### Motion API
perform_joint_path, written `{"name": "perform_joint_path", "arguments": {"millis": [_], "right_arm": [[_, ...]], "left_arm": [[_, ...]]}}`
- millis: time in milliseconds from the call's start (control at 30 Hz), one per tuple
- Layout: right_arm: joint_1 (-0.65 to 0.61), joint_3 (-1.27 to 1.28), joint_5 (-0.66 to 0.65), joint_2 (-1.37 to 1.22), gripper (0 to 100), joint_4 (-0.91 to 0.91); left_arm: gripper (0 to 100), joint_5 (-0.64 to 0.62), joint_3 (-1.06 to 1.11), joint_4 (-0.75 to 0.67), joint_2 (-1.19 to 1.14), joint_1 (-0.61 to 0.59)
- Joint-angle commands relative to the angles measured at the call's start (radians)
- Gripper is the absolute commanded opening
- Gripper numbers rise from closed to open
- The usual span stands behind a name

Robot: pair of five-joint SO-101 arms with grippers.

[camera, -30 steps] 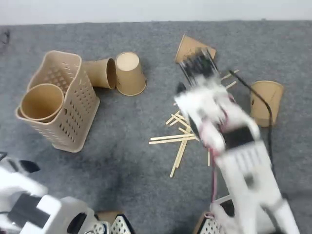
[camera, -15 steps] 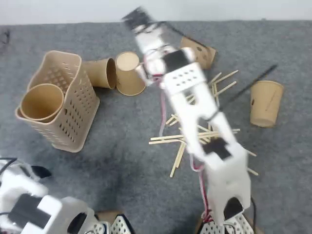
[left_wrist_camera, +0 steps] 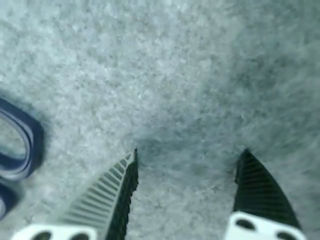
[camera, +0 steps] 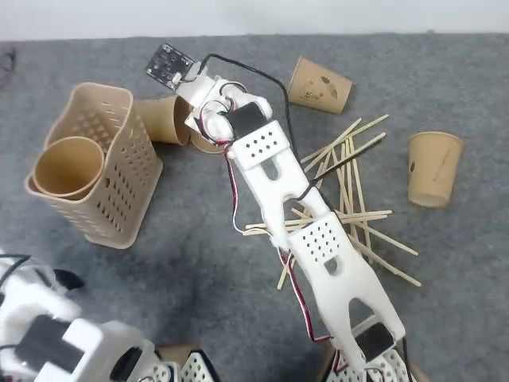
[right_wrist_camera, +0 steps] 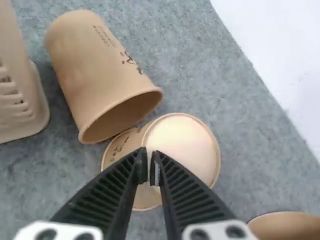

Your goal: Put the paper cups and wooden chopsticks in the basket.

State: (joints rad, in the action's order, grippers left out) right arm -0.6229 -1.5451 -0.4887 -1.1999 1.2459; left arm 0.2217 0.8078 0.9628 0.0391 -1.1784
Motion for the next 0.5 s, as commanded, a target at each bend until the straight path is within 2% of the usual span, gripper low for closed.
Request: {"name": "perform_joint_path", "arguments": {"millis": [0, 200, 300, 467], "right_arm": [[0.039, -0.055, -0.014, -0.018, 5.2, 0.096], [0.03, -0.087, -0.008, -0.002, 5.2, 0.386], [0.005, -0.126, 0.035, 0.004, 5.4, 0.535], [0.03, -0.109, 0.123, 0.021, 5.1, 0.555]], "left_arm": [[30, 0.012, 0.008, -0.012, 0.029, 0.041], [30, 0.012, 0.008, -0.012, 0.026, 0.043], [30, 0.012, 0.008, -0.012, 0.026, 0.043], [30, 0.012, 0.008, -0.012, 0.026, 0.041]]}}
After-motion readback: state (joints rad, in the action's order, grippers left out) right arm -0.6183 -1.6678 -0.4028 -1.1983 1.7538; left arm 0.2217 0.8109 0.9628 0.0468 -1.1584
